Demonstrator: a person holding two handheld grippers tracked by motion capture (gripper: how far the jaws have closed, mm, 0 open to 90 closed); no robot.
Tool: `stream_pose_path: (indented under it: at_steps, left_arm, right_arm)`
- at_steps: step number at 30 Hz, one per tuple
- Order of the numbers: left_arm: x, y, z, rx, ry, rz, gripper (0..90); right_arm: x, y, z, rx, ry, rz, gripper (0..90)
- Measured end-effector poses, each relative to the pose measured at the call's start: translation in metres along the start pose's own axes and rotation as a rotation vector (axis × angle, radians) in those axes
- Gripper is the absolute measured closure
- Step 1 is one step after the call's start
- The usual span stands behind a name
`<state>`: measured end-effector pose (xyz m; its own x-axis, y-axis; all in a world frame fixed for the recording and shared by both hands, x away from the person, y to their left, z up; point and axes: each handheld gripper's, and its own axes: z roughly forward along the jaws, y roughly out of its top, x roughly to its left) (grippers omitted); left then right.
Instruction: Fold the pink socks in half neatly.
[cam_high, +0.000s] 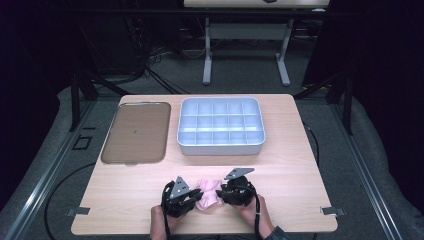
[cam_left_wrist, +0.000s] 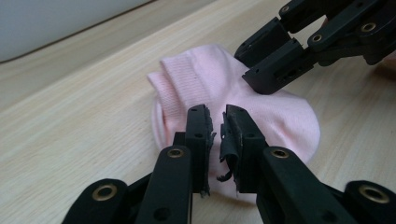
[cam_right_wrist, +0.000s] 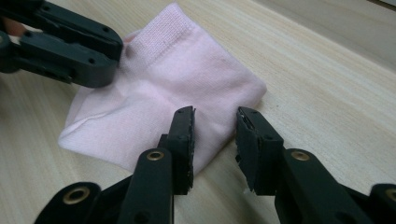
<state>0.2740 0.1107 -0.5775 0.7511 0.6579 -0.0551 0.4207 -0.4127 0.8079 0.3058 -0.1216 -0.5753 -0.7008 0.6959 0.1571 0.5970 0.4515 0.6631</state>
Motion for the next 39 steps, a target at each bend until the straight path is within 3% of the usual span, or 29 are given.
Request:
stream_pose_path:
  at_steps: [4, 8, 13, 17, 21, 23, 27, 31, 39]
  left_arm:
    - [0.002, -0.002, 0.002, 0.022, -0.005, 0.006, 79.6]
    - [0.003, 0.001, 0.007, 0.043, -0.012, -0.002, 80.8]
    - [0.005, -0.003, 0.008, 0.024, -0.012, -0.007, 85.6]
    - [0.004, -0.006, 0.008, 0.009, -0.008, -0.002, 87.5]
    - [0.005, -0.006, 0.008, 0.006, -0.007, -0.001, 89.0]
    - [0.005, -0.006, 0.008, 0.006, -0.008, -0.003, 89.1]
    - [0.005, -0.006, 0.008, 0.005, -0.009, -0.007, 89.1]
    - [0.006, -0.006, 0.009, 0.003, -0.018, -0.017, 89.1]
    - [0.007, -0.006, 0.009, 0.002, -0.019, -0.025, 89.0]
  right_arm:
    - [-0.001, 0.001, 0.0, 0.009, -0.001, -0.017, 68.5]
    - [-0.005, 0.002, 0.0, 0.014, 0.008, -0.064, 66.9]
    - [-0.008, 0.005, -0.001, 0.039, 0.007, -0.026, 51.7]
    - [-0.005, 0.002, -0.004, 0.038, 0.025, 0.005, 51.8]
    - [-0.007, 0.002, -0.002, 0.022, 0.038, 0.04, 61.5]
    - [-0.007, 0.001, -0.001, 0.02, 0.038, 0.034, 68.7]
    - [-0.011, -0.001, 0.001, 0.001, 0.084, 0.079, 80.7]
    - [-0.017, -0.004, 0.002, -0.015, 0.131, 0.115, 84.1]
    - [-0.013, -0.002, -0.008, -0.041, 0.122, 0.096, 85.1]
